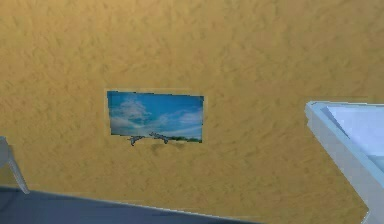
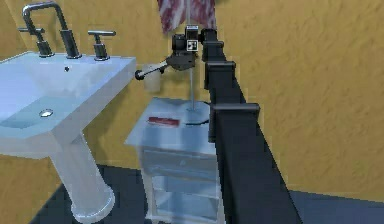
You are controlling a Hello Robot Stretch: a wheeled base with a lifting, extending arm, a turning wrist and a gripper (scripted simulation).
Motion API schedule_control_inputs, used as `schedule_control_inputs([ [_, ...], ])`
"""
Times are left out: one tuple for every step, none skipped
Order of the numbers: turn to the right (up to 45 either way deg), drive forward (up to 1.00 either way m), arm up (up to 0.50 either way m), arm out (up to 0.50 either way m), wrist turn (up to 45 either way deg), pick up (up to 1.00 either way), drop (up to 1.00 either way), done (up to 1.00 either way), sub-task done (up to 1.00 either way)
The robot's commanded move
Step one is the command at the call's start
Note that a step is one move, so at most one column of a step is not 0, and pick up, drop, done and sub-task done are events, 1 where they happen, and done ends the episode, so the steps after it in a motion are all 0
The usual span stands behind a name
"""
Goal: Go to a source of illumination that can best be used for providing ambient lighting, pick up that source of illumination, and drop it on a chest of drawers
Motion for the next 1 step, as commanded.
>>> schedule_control_inputs([
  [0.0, 0.00, 0.00, 0.00, 36.0, 0.00, 0.00, 0.00, 0.00],
])
